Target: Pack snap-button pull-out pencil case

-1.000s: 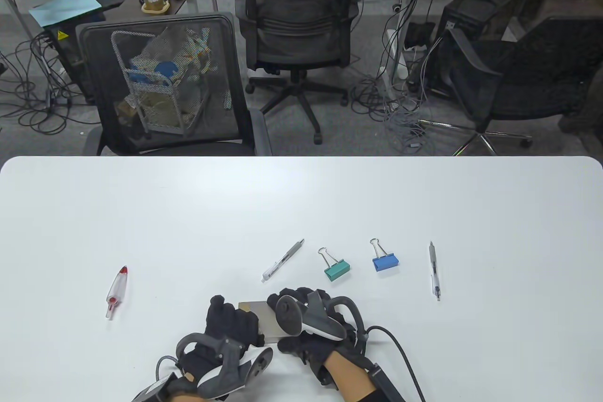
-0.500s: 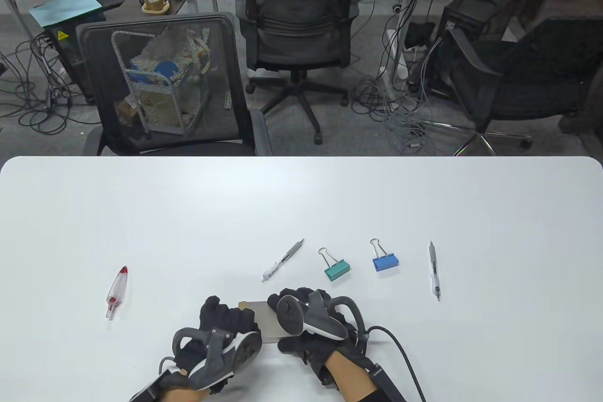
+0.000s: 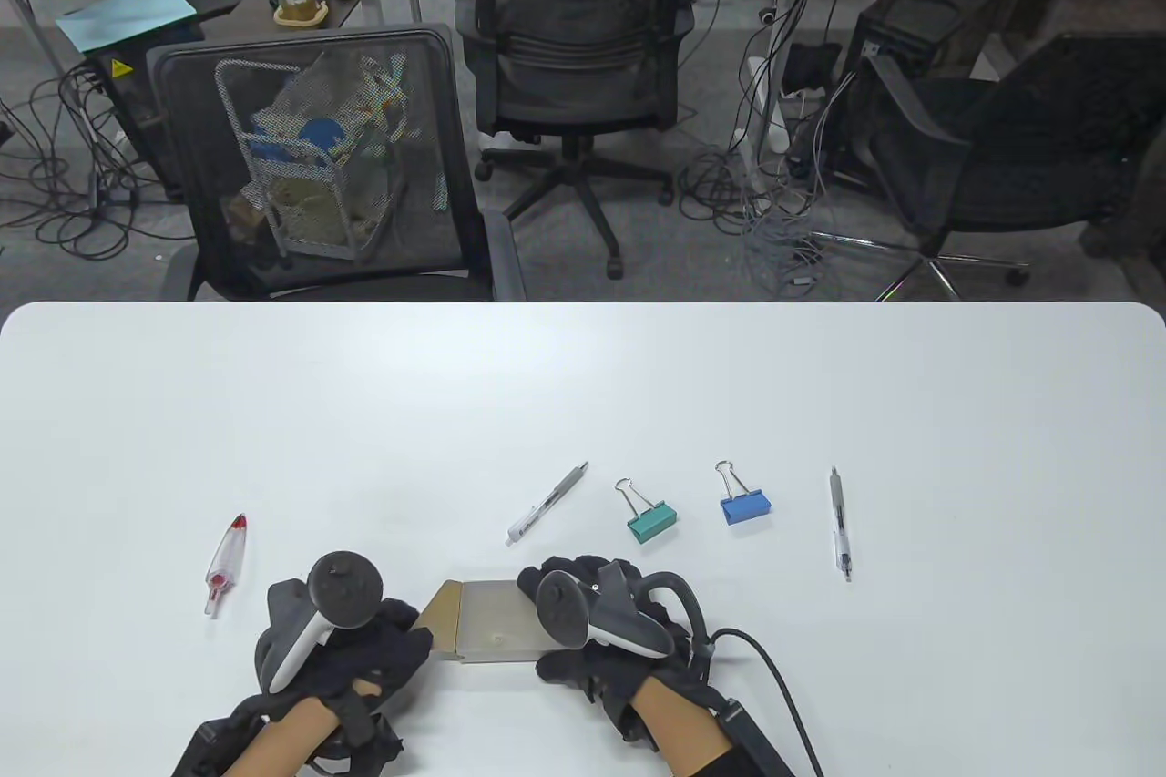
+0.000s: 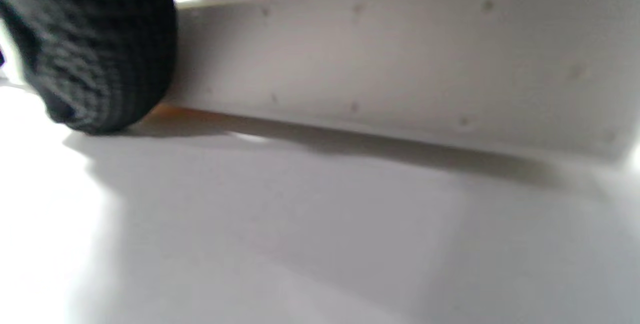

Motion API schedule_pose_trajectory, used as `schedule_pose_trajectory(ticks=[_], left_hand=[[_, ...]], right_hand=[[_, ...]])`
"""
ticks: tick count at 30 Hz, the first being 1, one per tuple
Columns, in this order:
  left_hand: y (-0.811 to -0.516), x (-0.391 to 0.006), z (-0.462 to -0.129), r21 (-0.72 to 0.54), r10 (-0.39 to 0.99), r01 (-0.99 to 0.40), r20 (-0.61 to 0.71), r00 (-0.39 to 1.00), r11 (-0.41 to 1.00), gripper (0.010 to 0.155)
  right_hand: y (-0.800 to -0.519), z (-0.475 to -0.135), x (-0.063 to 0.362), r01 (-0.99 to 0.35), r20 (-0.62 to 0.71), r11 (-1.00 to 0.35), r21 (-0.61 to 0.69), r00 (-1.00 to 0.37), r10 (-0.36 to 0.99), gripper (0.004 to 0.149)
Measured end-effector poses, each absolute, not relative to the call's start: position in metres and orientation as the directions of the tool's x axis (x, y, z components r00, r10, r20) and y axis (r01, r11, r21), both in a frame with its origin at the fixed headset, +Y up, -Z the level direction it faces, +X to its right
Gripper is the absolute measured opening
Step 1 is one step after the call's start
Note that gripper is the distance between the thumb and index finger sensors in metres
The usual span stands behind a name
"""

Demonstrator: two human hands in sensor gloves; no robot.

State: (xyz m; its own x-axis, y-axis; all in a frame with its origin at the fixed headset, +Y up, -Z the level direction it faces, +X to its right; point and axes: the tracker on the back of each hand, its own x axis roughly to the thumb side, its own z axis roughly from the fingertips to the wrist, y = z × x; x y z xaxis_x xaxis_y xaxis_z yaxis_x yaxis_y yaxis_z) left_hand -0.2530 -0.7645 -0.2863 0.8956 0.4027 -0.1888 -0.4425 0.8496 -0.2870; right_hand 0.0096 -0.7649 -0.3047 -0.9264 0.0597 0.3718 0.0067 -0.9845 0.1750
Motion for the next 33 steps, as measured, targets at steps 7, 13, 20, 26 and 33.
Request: schedule_pose_trajectory(ticks=[7, 13, 20, 26, 33], left_hand=[[-0.766, -0.252, -0.286, -0.273, 0.371, -0.406, -0.172, 0.912, 0.872, 0.049], [-0.766, -0.254, -0.285, -0.267, 0.363, -0.398, -0.172, 0.916, 0.878, 0.049], [-0.766, -0.258, -0.285, -0.264, 0.348, -0.386, -0.180, 0.920, 0.884, 0.049], [-0.767, -0.259, -0.282, -0.282, 0.339, -0.376, -0.170, 0.925, 0.883, 0.049], [-0.767, -0.260, -0.282, -0.277, 0.332, -0.365, -0.161, 0.929, 0.889, 0.049]], right_hand=[[-0.765, -0.304, 0.030, 0.011, 0.393, -0.988, 0.153, -0.918, 0.051, 0.088], [-0.764, -0.306, 0.066, 0.005, 0.387, -0.987, 0.163, -0.920, 0.059, 0.088], [-0.764, -0.303, 0.110, -0.009, 0.355, -0.985, 0.174, -0.932, 0.071, 0.088], [-0.765, -0.301, 0.140, -0.051, 0.330, -0.980, 0.195, -0.937, 0.114, 0.088], [-0.765, -0.300, 0.140, -0.042, 0.332, -0.982, 0.186, -0.938, 0.103, 0.088]])
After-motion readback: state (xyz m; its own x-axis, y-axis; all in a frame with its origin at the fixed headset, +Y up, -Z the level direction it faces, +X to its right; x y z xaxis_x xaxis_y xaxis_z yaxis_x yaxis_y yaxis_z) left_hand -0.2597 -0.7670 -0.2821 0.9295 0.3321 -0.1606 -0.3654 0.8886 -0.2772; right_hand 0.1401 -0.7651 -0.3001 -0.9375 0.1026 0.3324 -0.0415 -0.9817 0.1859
